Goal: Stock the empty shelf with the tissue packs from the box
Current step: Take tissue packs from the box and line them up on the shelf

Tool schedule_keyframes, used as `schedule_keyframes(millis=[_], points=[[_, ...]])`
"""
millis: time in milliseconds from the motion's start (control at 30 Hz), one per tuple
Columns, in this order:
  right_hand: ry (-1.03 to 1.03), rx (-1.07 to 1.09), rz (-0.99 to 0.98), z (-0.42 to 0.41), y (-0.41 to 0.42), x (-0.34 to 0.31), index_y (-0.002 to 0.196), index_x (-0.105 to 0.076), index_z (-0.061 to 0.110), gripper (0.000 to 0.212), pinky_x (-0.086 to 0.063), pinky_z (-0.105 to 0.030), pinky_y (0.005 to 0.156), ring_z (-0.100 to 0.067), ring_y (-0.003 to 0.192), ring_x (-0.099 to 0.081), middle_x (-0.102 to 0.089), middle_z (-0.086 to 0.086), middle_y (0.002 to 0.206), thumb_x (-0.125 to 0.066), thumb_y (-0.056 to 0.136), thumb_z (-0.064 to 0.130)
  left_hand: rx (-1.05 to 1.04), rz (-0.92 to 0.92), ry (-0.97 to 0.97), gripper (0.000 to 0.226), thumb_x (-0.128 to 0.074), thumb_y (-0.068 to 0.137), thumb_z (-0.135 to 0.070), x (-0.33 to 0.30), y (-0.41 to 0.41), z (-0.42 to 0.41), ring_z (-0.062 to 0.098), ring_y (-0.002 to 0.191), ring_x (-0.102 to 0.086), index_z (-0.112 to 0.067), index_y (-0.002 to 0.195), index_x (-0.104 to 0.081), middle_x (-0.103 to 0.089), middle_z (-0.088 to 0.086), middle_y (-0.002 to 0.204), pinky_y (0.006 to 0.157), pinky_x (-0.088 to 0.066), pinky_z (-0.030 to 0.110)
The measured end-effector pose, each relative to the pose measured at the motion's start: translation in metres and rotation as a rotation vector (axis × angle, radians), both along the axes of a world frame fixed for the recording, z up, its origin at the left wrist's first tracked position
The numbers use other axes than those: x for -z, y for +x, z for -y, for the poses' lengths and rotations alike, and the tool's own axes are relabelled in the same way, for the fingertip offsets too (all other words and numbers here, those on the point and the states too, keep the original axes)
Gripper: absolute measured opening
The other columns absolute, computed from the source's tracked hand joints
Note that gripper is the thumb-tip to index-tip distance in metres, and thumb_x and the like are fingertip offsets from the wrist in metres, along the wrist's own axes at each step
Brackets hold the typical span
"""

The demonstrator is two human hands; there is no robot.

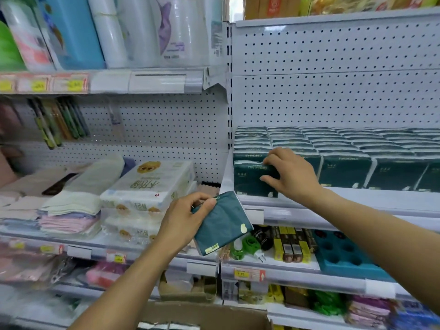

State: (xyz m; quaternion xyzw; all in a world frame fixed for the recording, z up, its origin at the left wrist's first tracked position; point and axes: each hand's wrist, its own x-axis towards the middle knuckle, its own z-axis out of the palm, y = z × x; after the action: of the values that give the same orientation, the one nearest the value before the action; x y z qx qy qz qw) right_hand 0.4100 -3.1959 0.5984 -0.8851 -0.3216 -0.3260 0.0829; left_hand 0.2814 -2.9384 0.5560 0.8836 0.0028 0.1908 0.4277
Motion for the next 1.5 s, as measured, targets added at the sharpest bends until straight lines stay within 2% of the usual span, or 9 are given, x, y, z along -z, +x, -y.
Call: schedule_keyframes(millis=[267,367,500,567,733,933,1200,1367,1500], points=[[-0.027,0.099,-0.024,-0.005,0.022,-0.004,0.114,-0.065,0.012,0.042,-0.042,-0.04,0.081,-0.029,0.107,-0.052,-0.056,-0.006,0.116,-0.07,0.084,0.041,-0.003,0.012,0.018,0.012,-0.059,0.094,-0.045,-0.009,0.014,0.007,0.0,0.084,-0.061,-0.041,0.086,-0.067,-0.069,-0.02,0.088,0.075,-0.053,0.035],[0.205,-0.01,-0.051,-0.006,-0.006,-0.008,0.119,-0.062,0.016,0.039,-0.047,-0.038,0.082,-0.023,0.105,-0.053,-0.057,-0.003,0.115,-0.064,0.089,0.041,0.013,0.04,0.022,0.016,-0.055,0.096,-0.045,-0.012,0.013,0.01,0.0,0.081,-0.061,-0.038,0.089,-0.068,-0.069,-0.019,0.086,0.073,-0.051,0.034],[0.435,-0.247,-0.657,-0.01,-0.06,-0.006,0.127,-0.055,0.031,0.048,-0.043,-0.018,0.078,-0.003,0.098,-0.056,-0.06,0.012,0.108,-0.064,0.085,0.051,0.087,0.099,0.036,0.022,-0.051,0.096,-0.049,-0.018,0.013,0.025,0.002,0.087,-0.062,-0.035,0.093,-0.068,-0.069,-0.018,0.091,0.077,-0.053,0.036],[0.471,-0.302,-0.808,-0.007,-0.066,0.005,0.127,-0.054,0.033,0.052,-0.043,-0.016,0.073,-0.005,0.095,-0.059,-0.064,0.01,0.106,-0.074,0.08,0.045,0.168,0.137,0.058,0.017,-0.054,0.097,-0.042,-0.022,0.012,0.04,0.003,0.089,-0.062,-0.033,0.094,-0.068,-0.068,-0.019,0.093,0.077,-0.052,0.035],[0.637,-0.246,-0.708,0.033,-0.059,0.011,0.104,-0.065,0.028,0.035,-0.044,-0.017,0.07,-0.005,0.082,-0.056,-0.065,0.007,0.099,-0.083,0.074,0.024,0.176,0.211,0.123,0.018,-0.051,0.098,-0.043,-0.032,0.027,0.058,-0.002,0.089,-0.055,-0.034,0.108,-0.064,-0.062,-0.025,0.098,0.075,-0.048,0.029],[0.82,-0.155,-0.535,0.097,-0.042,0.001,0.103,-0.065,0.025,0.031,-0.043,-0.015,0.065,-0.002,0.066,-0.046,-0.064,0.01,0.102,-0.08,0.076,0.018,0.082,0.168,0.208,0.067,-0.064,0.091,-0.041,-0.032,0.064,0.067,0.011,0.132,-0.033,-0.024,0.147,-0.03,-0.033,-0.005,0.142,0.11,-0.03,0.03],[0.761,0.009,-0.461,0.128,0.002,0.019,0.107,-0.06,0.026,0.034,-0.043,-0.021,0.066,-0.016,0.068,-0.044,-0.057,0.004,0.089,-0.079,0.079,0.022,-0.004,0.026,0.105,0.126,-0.087,0.069,-0.036,-0.015,0.105,0.09,0.016,0.147,-0.012,-0.027,0.155,0.004,-0.002,-0.007,0.161,0.116,-0.017,0.031],[0.626,0.033,-0.352,0.116,0.009,0.026,0.112,-0.06,0.026,0.037,-0.04,-0.011,0.072,-0.001,0.078,-0.05,-0.049,0.012,0.102,-0.077,0.08,0.02,-0.036,0.086,0.133,0.118,-0.085,0.074,-0.025,-0.002,0.116,0.092,0.014,0.147,-0.012,-0.027,0.155,0.001,-0.003,-0.008,0.161,0.114,-0.015,0.027],[0.515,0.058,-0.231,0.102,0.013,0.03,0.115,-0.063,0.018,0.039,-0.051,-0.029,0.073,-0.012,0.069,-0.049,-0.044,0.006,0.111,-0.079,0.079,0.02,-0.055,0.143,0.152,0.103,-0.077,0.082,-0.016,0.001,0.12,0.094,0.014,0.147,-0.014,-0.024,0.156,-0.006,-0.007,-0.003,0.161,0.111,-0.012,0.02]])
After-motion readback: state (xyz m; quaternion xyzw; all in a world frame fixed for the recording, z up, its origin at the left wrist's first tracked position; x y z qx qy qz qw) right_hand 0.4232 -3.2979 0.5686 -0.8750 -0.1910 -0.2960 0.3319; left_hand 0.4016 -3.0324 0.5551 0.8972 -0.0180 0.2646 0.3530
